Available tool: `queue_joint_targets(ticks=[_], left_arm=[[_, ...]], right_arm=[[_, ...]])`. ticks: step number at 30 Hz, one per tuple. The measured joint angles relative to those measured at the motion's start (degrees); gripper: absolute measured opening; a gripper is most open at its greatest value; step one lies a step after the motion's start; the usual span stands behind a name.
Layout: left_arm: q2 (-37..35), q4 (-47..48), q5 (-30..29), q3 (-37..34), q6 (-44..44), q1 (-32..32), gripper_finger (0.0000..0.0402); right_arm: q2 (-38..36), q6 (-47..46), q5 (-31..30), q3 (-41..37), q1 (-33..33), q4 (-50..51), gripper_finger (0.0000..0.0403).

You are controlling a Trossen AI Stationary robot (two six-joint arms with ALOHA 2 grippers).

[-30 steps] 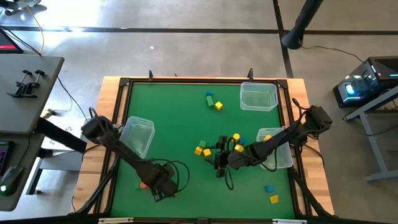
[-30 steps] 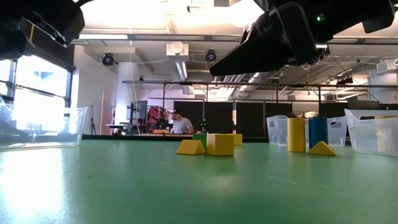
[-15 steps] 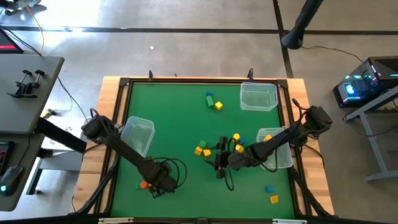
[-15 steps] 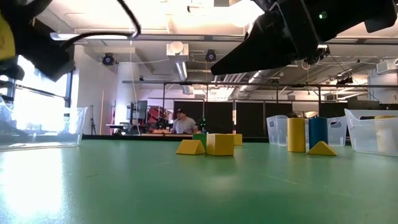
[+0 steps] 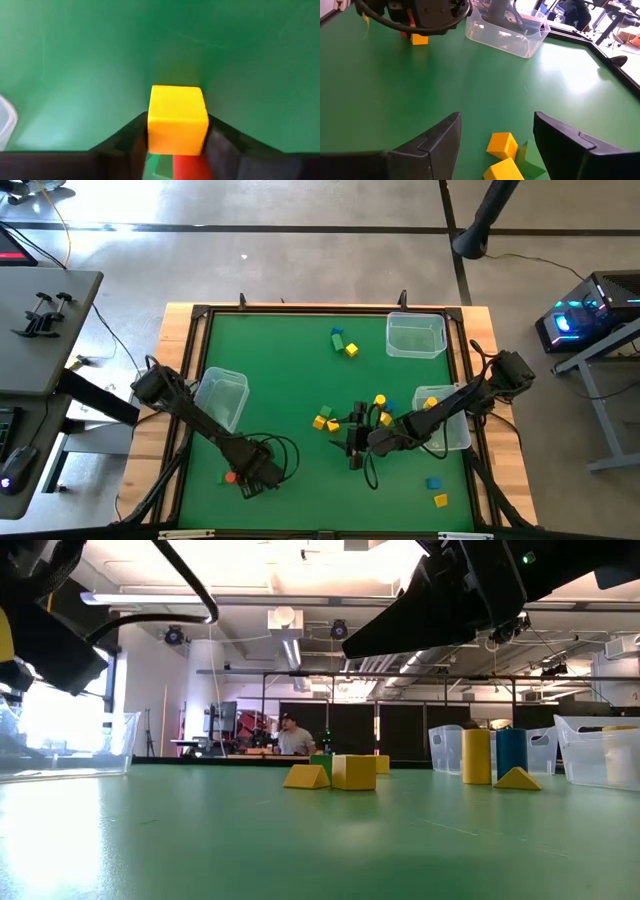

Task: Sort blocks by size
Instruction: Put the yellow square block into the bottom left transparent bin

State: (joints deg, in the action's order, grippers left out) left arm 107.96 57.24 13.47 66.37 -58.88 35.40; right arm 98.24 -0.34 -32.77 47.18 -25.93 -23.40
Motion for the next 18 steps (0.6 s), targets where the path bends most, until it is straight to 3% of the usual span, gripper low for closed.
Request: queue_joint_targets(ticks=[3, 9, 13, 18], left_arm=[[-0.02, -0.19, -0.02, 0.33, 1.67, -0.24, 0.0098], [-1.69, 4.05, -7.43, 5.3, 7.04, -2.22, 0.0098], [-4.25, 9.14, -17.04, 11.83, 14.69, -5.75, 0.0098], [-8.08, 25.64, -33.13, 18.53, 17.72, -11.7, 0.0098]], right_arm=[[0.0, 0.22, 0.0, 0.0, 0.0, 0.01, 0.0238], [0.0, 0.31, 0.0, 0.0, 0.0, 0.02, 0.0238], [0.0, 0.31, 0.0, 0.0, 0.0, 0.02, 0.0238], [0.0, 0.16, 0.0, 0.0, -0.06, 0.02, 0.0238]])
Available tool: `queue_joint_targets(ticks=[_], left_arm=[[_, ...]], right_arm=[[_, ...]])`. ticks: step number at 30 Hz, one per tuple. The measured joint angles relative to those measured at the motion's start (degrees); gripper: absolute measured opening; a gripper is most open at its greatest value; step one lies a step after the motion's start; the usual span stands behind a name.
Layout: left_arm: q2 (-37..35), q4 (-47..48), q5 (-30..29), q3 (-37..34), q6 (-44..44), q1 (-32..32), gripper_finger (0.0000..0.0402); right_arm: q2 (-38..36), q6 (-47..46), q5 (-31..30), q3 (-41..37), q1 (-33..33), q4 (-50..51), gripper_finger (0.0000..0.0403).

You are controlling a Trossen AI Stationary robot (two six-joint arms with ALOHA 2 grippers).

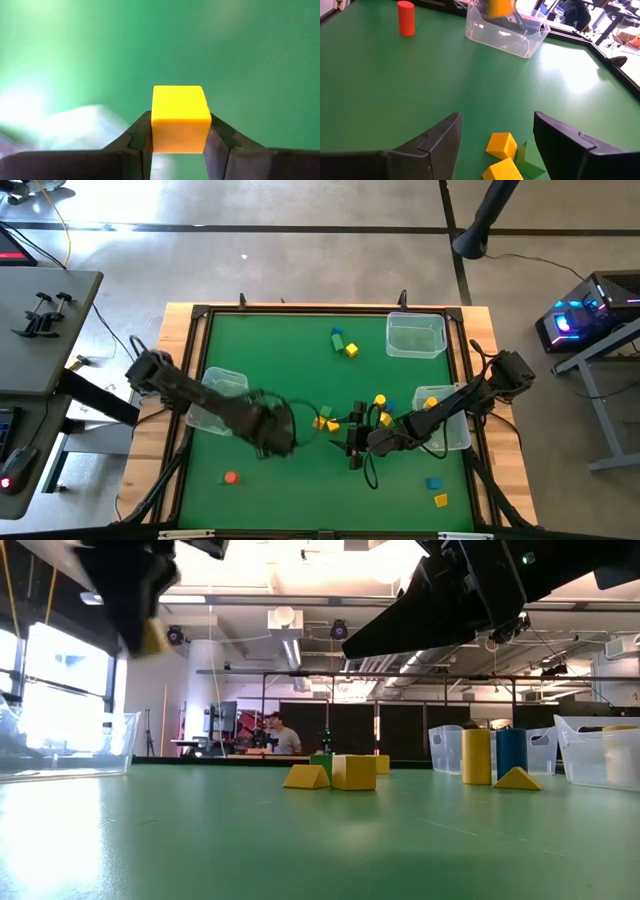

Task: Sort blocks by size
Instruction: Put the yellow square block into the bottom left transparent bin

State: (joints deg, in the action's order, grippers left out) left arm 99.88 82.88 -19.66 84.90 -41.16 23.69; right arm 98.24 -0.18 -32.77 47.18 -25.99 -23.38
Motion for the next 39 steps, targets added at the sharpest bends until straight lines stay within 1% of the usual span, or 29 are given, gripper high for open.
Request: queue_joint_targets(ticks=[1, 3, 5, 8, 11, 15, 19, 20, 21, 24, 27, 29, 32, 36, 39], left_arm=[[-1.07, 2.82, -1.38, 0.1, -0.35, -1.54, 0.01], [-3.58, 7.16, -1.85, -0.95, -0.57, -4.71, 0.0102], [-6.47, 7.13, -0.6, -4.11, 0.1, -8.1, 0.0103], [-11.23, 5.83, 3.09, -11.14, 1.26, -13.14, 0.0102], [-15.52, 6.15, 5.52, -19.93, 1.25, -17.47, 0.0102], [-20.09, 4.68, 8.32, -31.25, 1.37, -21.35, 0.0107], [-22.82, -1.54, 11.29, -39.88, 1.39, -24.09, 0.0108], [-22.66, -0.47, 11.15, -39.7, 1.55, -24.85, 0.0108], [-22.37, 0.25, 9.81, -38.54, 0.98, -25.19, 0.0109], [-22.52, -2.42, 7.5, -38.79, -0.25, -27.44, 0.0109], [-22.63, -6.07, 9.43, -39.75, -0.57, -30.78, 0.0109], [-22.2, -6.76, 11.09, -41.34, -0.51, -32.98, 0.011], [-21.2, -7.46, 11.94, -41.17, 1.57, -35.35, 0.011], [-19.84, -7.24, 12.75, -41.2, 3.16, -36.49, 0.0115], [-19.0, -7.33, 13.83, -41.09, 3.91, -36.56, 0.0132]], right_arm=[[0.0, 0.0, 0.0, 0.0, -0.05, 0.0, 0.0238], [0.0, -0.39, 0.0, 0.0, -0.15, 0.02, 0.0238], [0.0, -1.21, 0.0, 0.0, -0.16, 0.02, 0.0238], [0.05, -2.13, 0.0, 0.0, -0.31, 0.19, 0.0238], [0.39, -2.6, 0.0, -0.02, -0.39, 0.0, 0.0238], [1.3, -2.64, 0.0, -0.02, -0.42, -0.26, 0.0238], [1.8, -2.49, 0.0, -0.02, -0.37, -1.08, 0.0238], [1.81, -2.45, 0.0, -0.02, -0.29, -1.2, 0.0238], [1.81, -2.45, -0.01, -0.02, -0.25, -1.41, 0.0238], [1.81, -2.16, 0.0, -0.02, -0.27, -1.4, 0.0238], [1.81, -1.98, -0.02, -0.07, -0.27, -1.5, 0.0238], [1.81, -1.95, 0.0, -0.07, -0.27, -1.26, 0.0238], [1.81, -2.38, 0.0, -0.07, -0.27, -0.94, 0.0238], [1.81, -2.68, 0.0, -0.07, -0.27, -0.44, 0.0238], [1.81, -2.82, 0.0, -0.07, -0.27, -0.44, 0.0238]])
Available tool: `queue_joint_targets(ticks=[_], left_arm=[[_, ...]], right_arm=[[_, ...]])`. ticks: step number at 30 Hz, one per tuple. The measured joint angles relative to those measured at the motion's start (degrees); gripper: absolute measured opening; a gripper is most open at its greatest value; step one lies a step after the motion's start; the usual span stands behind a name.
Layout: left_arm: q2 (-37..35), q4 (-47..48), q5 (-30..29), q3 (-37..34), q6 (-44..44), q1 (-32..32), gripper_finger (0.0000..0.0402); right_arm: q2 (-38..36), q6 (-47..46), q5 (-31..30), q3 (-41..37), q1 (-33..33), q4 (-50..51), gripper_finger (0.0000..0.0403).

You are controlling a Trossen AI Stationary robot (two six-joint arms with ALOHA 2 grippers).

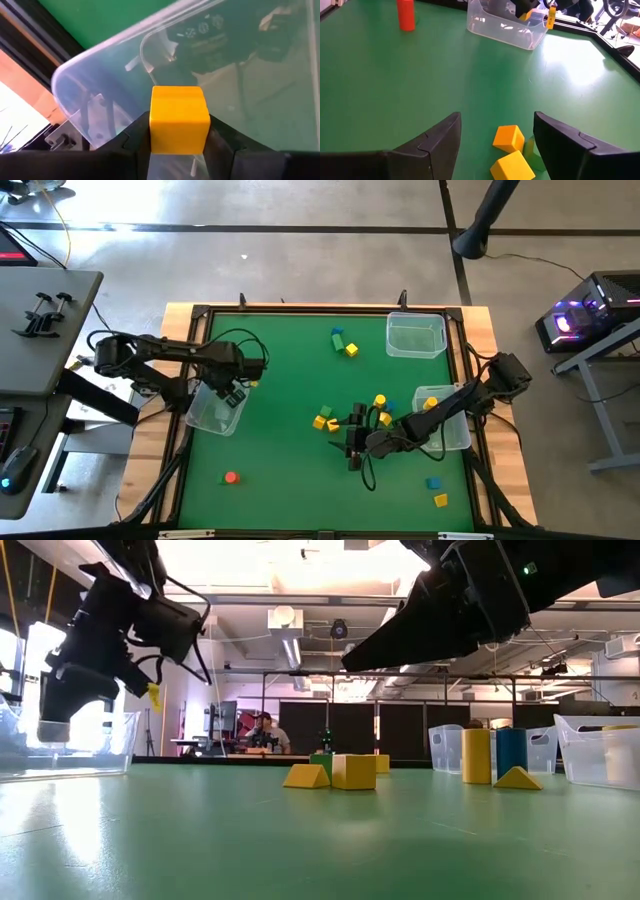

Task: Sort blocks by size
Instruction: Put the yellow square block into the bottom left transparent bin, then put the blue triangle block into the top transparent bin

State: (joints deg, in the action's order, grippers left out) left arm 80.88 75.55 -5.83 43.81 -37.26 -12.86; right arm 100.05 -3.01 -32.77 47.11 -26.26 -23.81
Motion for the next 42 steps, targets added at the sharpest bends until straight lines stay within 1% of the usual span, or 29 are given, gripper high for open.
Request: queue_joint_targets(ticks=[5, 8, 13, 17, 20, 22, 25, 28, 31, 35, 37, 40, 42], left_arm=[[0.13, -0.31, 0.73, 0.24, 0.39, 0.01, 0.0172], [0.11, 0.03, 0.49, 0.39, 0.05, 0.0, 0.0185], [0.08, 5.41, -0.6, 2.77, -0.67, 0.02, 0.0185], [-0.34, 10.52, -1.29, 7.77, -2.67, 0.82, 0.0179], [-1.06, 12.41, -3.99, 12.26, -3.66, 2.85, 0.0175], [-1.71, 12.15, -6.43, 15.16, -4.07, 4.63, 0.0174], [-2.98, 8.97, -8.97, 17.72, -3.58, 7.96, 0.0172], [-3.79, 1.9, -9.96, 17.51, -2.64, 11.09, 0.0172], [-3.87, -8.74, -9.98, 15.6, 1.46, 13.63, 0.0172], [-3.82, -28.64, -9.96, 10.59, 6.64, 16.48, 0.0172], [-3.8, -40.25, -9.94, 7.49, 8.81, 17.58, 0.0172], [-3.8, -56.05, -9.97, 2.7, 11.86, 18.98, 0.0172], [-3.8, -64.76, -9.95, -0.2, 13.4, 19.71, 0.0172]], right_arm=[[0.0, 0.0, 0.0, 0.0, 0.0, 0.04, 0.0238], [0.0, 0.0, 0.0, 0.0, 0.0, 0.2, 0.0238], [0.0, 0.0, 0.0, 0.0, 0.0, 0.24, 0.0238], [0.0, 0.0, 0.0, 0.0, 0.0, 0.01, 0.0238], [0.0, 0.0, -0.21, 0.0, 0.0, -0.04, 0.0238], [0.0, 0.0, -1.83, 0.0, 0.0, 0.02, 0.0238], [0.0, 0.07, -6.14, 0.0, -0.15, 1.11, 0.0238], [-1.02, -0.17, -8.24, 0.0, 0.09, 5.1, 0.0238], [-4.27, -3.18, -8.26, 0.0, 1.49, 12.05, 0.0238], [-9.09, -7.66, -5.93, 0.0, 4.99, 24.17, 0.0238], [-11.23, -10.22, -4.57, 0.0, 7.56, 28.67, 0.0238], [-12.83, -14.73, -1.86, 0.02, 12.74, 32.48, 0.0238], [-12.7, -17.15, 1.6, 0.02, 16.59, 32.6, 0.0238]])
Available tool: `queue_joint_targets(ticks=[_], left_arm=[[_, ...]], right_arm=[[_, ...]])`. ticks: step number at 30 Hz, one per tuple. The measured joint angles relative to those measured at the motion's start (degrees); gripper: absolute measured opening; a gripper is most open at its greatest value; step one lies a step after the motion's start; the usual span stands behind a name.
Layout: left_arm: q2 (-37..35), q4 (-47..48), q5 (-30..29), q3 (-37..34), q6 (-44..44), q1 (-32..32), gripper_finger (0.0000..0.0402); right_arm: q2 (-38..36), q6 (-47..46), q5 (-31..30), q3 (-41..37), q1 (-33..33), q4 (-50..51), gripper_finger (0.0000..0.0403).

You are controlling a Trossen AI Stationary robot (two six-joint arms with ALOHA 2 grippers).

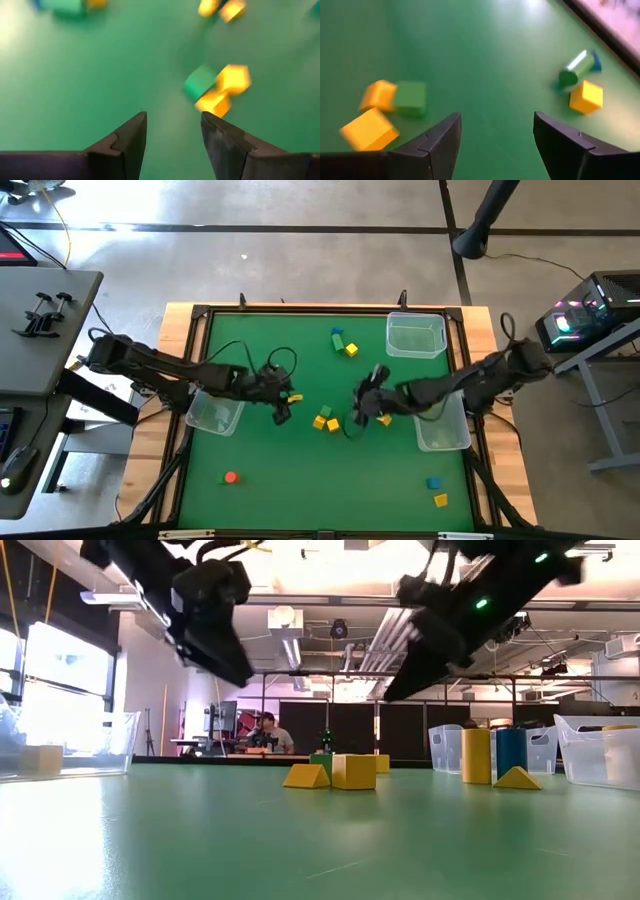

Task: Sort blocks by size
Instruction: Put the blue triangle block into the top transparent bin

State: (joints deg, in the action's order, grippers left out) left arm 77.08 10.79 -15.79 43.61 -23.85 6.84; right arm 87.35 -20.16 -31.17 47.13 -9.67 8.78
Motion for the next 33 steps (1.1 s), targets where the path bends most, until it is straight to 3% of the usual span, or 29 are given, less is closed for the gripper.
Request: queue_joint_targets(ticks=[6, 11, 16, 21, 27, 30, 33], left_arm=[[0.0, -13.85, -0.11, -5.62, 2.09, 1.66, 0.0172], [0.0, -17.32, -1.48, -8.69, 2.51, 3.66, 0.0172], [0.0, -18.97, -7.1, -10.19, 3.11, 5.38, 0.0172], [-0.02, -22.81, -9.85, -11.39, 3.57, 6.17, 0.0172], [0.0, -24.37, -10.24, -11.99, 3.9, 6.77, 0.0172], [0.0, -24.58, -10.38, -11.99, 4.06, 7.12, 0.0172], [0.0, -24.67, -10.39, -11.99, 4.3, 7.53, 0.0172]], right_arm=[[4.27, -0.18, 5.45, 0.0, 9.67, -3.79, 0.0238], [6.72, 1.1, 8.26, 0.0, 14.69, -8.62, 0.0238], [6.73, -2.82, 15.57, 4.43, 22.35, -10.39, 0.0238], [9.89, -2.47, 21.6, 16.39, 31.13, -0.46, 0.0238], [23.74, 2.57, 26.65, 34.35, 37.84, 15.83, 0.0238], [29.53, 12.54, 30.89, 44.08, 39.79, 25.16, 0.0238], [33.67, 30.57, 31.79, 54.88, 40.95, 36.47, 0.0238]])
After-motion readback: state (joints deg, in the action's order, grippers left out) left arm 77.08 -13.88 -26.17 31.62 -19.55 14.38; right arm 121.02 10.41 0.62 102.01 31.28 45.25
